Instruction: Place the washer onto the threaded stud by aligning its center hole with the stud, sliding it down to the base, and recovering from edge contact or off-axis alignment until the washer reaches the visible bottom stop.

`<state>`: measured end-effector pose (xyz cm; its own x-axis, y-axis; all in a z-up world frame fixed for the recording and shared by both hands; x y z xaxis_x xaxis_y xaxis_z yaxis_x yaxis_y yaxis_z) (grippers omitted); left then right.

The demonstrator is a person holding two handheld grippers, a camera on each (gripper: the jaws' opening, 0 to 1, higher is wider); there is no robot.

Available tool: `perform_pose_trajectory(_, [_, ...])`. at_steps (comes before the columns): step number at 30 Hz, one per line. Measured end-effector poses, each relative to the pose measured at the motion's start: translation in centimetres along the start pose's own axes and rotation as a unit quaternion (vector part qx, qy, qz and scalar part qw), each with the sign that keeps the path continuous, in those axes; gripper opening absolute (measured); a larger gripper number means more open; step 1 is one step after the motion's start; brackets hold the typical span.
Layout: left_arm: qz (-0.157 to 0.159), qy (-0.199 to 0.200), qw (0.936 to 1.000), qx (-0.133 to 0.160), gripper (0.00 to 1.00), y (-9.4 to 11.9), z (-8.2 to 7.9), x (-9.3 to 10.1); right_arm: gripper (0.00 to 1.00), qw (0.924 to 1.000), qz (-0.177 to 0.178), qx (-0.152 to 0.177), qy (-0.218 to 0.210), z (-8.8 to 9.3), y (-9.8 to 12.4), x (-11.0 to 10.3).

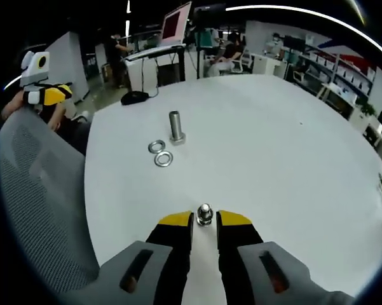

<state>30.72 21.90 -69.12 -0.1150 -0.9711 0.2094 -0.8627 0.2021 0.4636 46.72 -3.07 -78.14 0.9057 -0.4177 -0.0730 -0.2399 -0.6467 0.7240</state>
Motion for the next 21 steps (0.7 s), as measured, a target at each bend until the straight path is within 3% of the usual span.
perform_pose_trajectory(21, [0.002,0.004,1.0000,-0.004,0.07,0.0,0.2,0.0,0.16,0.9984,0.017,-0.049,-0.023,3.4,-1.1,1.6])
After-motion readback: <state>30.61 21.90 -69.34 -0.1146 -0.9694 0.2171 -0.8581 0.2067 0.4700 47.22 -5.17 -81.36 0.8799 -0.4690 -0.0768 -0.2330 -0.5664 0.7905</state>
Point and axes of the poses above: the point that each gripper's makers call its tool centre point, and the gripper's own axes: y roughly backward along the fingers, x roughly to its right, z roughly out of its underside, the point moved 4 cm from there along y, roughly backward along the fingers, and after that the axes turned 7 degrees about -z, right-handed, at the moved point
